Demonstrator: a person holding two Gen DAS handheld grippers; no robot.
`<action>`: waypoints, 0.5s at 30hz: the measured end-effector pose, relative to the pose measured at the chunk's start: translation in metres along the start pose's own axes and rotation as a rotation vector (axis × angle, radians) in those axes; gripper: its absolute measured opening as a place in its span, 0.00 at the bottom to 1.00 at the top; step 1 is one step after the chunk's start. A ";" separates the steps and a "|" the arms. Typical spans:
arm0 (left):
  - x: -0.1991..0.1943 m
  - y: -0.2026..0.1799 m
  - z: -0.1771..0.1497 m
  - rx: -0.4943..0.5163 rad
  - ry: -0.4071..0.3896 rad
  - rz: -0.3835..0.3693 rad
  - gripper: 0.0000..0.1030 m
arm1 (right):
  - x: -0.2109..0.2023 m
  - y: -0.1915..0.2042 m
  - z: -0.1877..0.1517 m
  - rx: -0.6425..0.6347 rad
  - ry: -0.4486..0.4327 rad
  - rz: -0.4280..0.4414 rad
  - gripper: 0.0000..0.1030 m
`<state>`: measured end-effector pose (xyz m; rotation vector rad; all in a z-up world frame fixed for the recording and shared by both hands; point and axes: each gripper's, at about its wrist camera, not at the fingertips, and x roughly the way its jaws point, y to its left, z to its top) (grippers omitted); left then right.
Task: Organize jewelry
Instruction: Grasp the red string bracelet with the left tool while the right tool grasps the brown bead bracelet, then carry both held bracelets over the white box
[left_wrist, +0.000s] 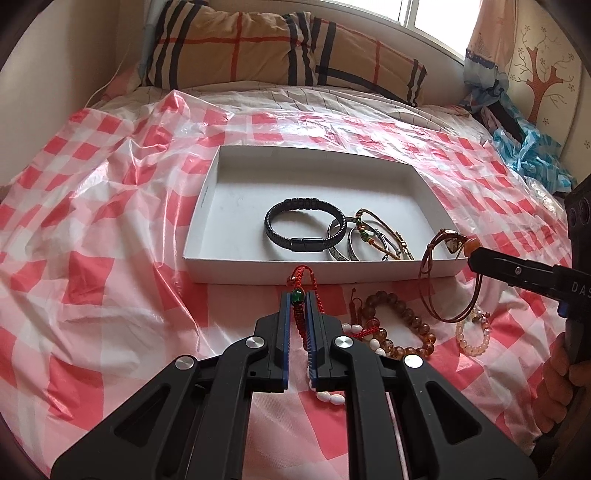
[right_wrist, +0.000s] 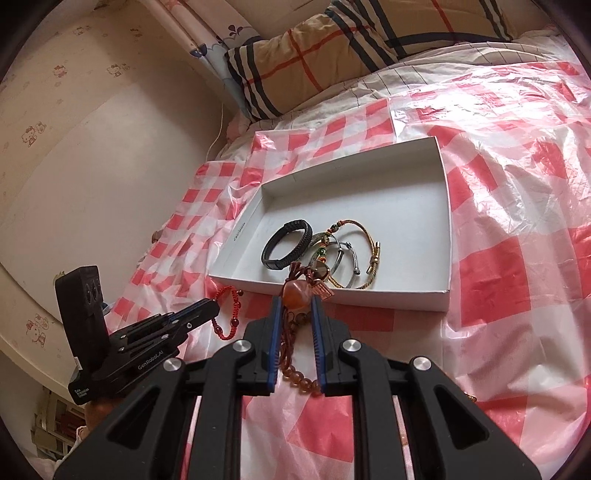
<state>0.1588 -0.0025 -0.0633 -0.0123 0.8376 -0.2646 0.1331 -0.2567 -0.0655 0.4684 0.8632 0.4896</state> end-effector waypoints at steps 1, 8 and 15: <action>-0.001 -0.001 0.000 0.005 -0.007 0.003 0.07 | -0.001 0.000 0.000 -0.001 -0.006 0.001 0.16; -0.009 -0.006 0.002 0.033 -0.045 0.027 0.07 | -0.001 0.006 0.001 -0.025 -0.013 0.010 0.16; -0.021 -0.004 0.006 0.032 -0.112 0.045 0.07 | -0.009 0.015 0.003 -0.053 -0.058 0.050 0.16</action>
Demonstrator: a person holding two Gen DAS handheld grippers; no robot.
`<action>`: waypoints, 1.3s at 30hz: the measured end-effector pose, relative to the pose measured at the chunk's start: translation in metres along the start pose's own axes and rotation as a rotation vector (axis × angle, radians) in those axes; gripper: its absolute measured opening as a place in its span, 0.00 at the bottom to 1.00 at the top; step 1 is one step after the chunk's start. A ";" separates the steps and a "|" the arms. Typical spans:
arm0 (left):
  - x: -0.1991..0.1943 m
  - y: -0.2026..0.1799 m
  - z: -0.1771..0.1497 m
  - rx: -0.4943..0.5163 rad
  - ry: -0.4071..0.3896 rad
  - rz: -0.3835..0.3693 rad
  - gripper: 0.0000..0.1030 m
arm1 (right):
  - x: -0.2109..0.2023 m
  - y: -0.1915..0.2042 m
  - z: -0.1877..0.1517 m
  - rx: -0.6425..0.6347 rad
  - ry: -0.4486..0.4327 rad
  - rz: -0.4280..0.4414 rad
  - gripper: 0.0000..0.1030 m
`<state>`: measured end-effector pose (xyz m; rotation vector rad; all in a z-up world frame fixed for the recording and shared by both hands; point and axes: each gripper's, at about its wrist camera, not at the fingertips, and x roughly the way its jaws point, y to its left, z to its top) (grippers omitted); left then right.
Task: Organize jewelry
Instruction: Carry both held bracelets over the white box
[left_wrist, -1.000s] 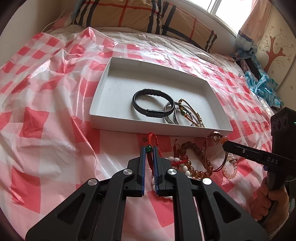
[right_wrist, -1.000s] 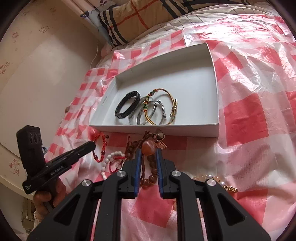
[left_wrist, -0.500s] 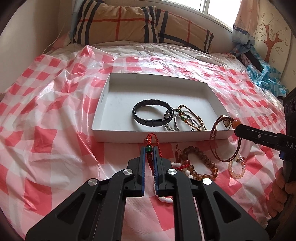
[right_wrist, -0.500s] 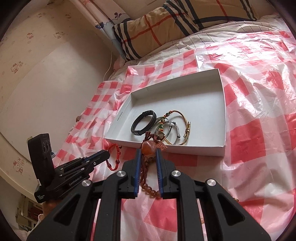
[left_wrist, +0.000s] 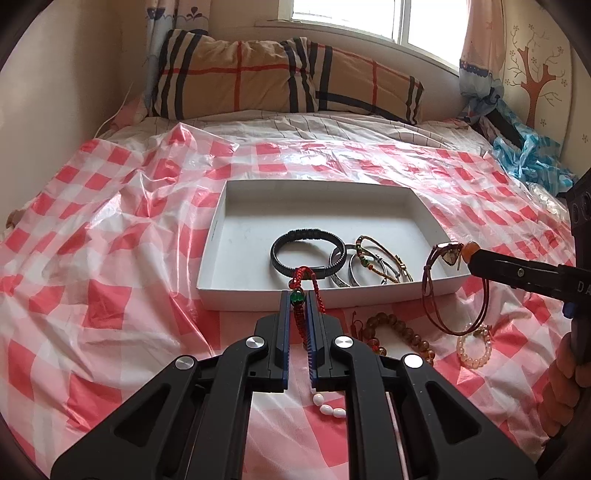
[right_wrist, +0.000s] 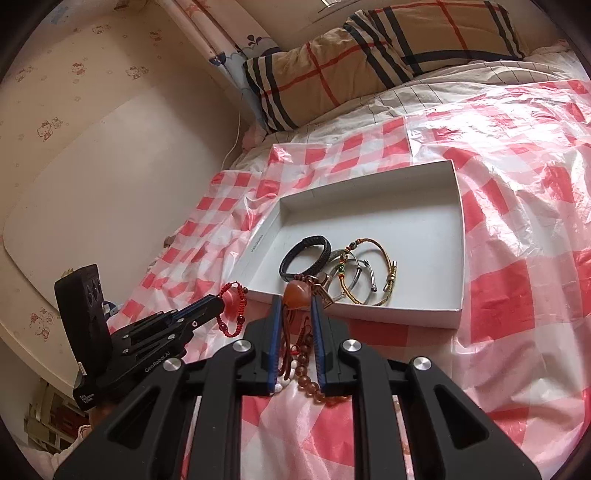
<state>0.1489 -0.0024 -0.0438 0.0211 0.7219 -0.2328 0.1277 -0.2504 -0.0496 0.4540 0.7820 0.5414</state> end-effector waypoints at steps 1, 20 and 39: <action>-0.002 0.000 0.001 -0.001 -0.011 0.005 0.07 | -0.002 0.002 0.001 -0.007 -0.012 0.011 0.16; -0.016 0.012 0.009 -0.058 -0.099 0.041 0.07 | -0.015 0.021 0.007 -0.062 -0.080 0.068 0.16; -0.003 0.017 0.036 -0.128 -0.132 0.012 0.07 | -0.009 0.006 0.029 -0.001 -0.173 0.047 0.16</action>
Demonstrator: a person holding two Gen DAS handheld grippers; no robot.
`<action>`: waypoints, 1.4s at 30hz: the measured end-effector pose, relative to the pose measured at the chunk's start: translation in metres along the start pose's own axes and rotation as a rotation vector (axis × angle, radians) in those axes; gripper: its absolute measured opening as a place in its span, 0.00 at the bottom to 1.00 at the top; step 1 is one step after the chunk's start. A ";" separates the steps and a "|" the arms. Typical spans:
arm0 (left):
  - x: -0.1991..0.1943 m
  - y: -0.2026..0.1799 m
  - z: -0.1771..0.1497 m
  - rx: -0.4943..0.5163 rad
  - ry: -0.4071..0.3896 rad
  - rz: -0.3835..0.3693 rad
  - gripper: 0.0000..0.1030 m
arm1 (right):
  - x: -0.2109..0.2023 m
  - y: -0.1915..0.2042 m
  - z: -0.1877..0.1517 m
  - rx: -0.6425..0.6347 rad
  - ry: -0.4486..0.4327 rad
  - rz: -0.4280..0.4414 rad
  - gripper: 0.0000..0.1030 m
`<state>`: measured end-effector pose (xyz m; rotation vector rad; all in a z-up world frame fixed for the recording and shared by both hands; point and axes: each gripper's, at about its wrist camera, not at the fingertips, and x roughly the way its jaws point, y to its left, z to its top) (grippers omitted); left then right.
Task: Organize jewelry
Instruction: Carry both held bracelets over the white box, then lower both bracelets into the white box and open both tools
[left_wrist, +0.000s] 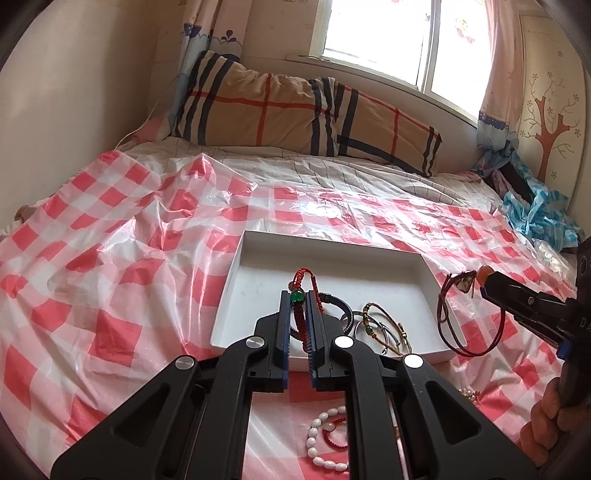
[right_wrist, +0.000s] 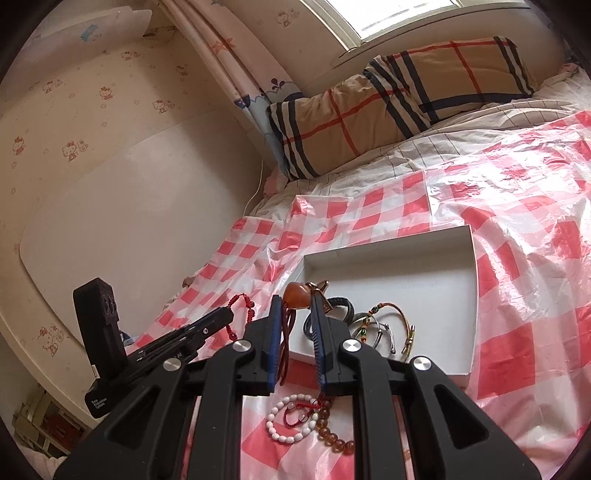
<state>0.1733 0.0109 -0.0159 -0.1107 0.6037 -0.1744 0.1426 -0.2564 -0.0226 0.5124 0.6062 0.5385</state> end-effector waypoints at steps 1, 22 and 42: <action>0.002 -0.001 0.002 0.002 -0.001 0.002 0.07 | 0.003 -0.003 0.003 0.012 -0.002 -0.002 0.16; 0.041 -0.012 0.015 0.022 -0.014 0.004 0.07 | 0.042 -0.010 0.020 0.007 0.014 -0.011 0.16; 0.049 -0.010 0.013 0.012 0.000 0.015 0.07 | 0.052 -0.008 0.016 0.003 0.033 -0.013 0.16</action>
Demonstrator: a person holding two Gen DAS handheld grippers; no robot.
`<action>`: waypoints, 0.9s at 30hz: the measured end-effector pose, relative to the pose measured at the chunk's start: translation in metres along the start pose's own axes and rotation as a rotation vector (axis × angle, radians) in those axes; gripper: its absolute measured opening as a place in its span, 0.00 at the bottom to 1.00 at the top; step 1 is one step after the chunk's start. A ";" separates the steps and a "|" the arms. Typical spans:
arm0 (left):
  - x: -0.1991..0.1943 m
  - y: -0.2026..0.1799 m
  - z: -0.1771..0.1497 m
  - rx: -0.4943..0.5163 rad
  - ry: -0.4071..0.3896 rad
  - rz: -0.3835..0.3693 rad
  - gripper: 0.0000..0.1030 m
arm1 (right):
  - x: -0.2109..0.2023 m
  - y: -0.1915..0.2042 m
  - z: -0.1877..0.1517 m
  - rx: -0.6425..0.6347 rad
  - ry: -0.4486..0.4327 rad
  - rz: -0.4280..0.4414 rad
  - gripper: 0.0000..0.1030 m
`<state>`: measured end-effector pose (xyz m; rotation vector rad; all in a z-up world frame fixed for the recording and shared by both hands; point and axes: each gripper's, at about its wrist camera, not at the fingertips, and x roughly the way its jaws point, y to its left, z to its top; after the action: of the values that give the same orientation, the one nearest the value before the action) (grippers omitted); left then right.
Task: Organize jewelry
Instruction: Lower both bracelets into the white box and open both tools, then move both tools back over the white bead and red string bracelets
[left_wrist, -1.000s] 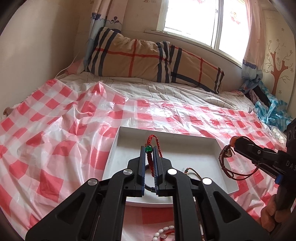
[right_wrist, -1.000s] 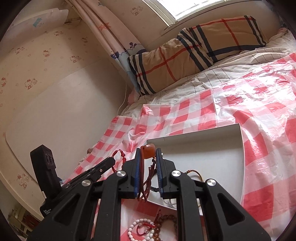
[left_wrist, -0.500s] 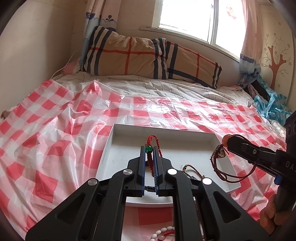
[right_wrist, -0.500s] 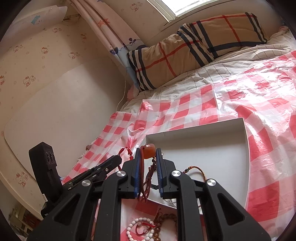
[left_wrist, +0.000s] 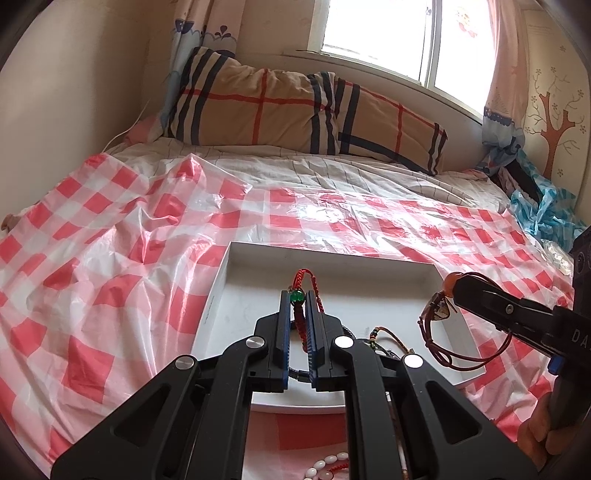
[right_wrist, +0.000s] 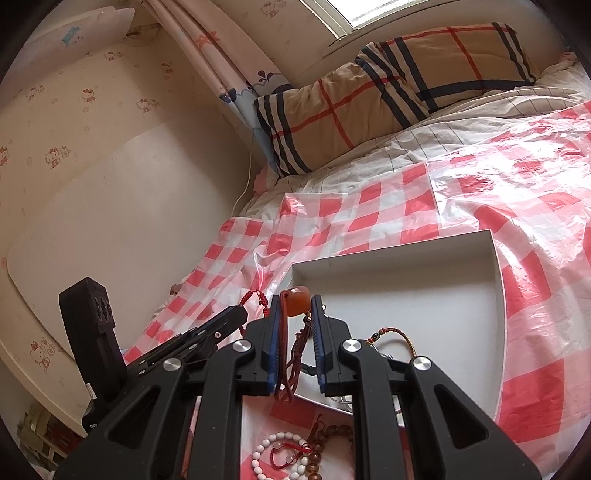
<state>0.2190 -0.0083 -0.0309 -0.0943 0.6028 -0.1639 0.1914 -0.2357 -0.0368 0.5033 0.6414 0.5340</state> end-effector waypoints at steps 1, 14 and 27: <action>0.000 0.001 0.000 -0.002 0.000 0.002 0.07 | 0.001 -0.001 0.000 0.002 0.002 -0.003 0.16; 0.008 0.001 -0.003 0.000 0.027 0.030 0.07 | 0.011 -0.008 -0.002 0.026 0.037 -0.054 0.27; 0.029 0.008 -0.016 0.009 0.154 0.092 0.31 | 0.003 -0.030 -0.002 0.103 0.045 -0.141 0.55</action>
<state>0.2347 -0.0060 -0.0613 -0.0457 0.7581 -0.0845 0.2015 -0.2558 -0.0574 0.5397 0.7444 0.3814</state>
